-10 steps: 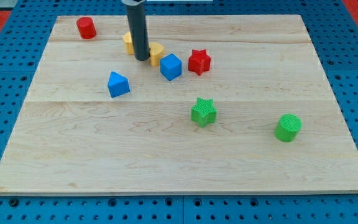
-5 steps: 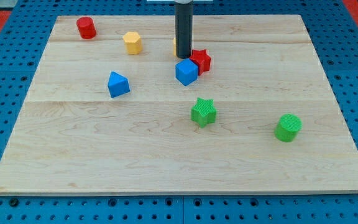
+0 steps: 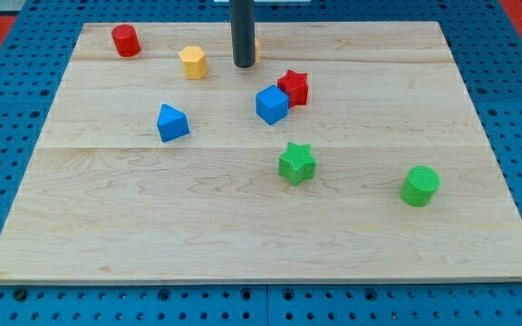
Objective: Move yellow heart to the top center
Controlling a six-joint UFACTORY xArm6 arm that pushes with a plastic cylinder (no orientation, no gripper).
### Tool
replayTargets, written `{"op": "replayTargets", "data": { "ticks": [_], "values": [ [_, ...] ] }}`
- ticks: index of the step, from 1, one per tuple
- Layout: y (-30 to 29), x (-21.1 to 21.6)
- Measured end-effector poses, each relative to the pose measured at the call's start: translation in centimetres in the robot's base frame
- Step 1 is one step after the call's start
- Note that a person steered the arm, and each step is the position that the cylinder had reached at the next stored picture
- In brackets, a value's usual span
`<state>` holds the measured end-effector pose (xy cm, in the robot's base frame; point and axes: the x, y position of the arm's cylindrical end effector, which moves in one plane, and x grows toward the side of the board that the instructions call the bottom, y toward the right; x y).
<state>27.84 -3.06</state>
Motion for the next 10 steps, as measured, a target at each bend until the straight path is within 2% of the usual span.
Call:
{"op": "replayTargets", "data": {
  "ticks": [3,5,6,8,10],
  "values": [
    [-1.1,-2.6],
    [-0.5,-2.8],
    [-1.3,-4.7],
    [0.2,-5.3],
    [-1.1,-8.6]
  ]
}}
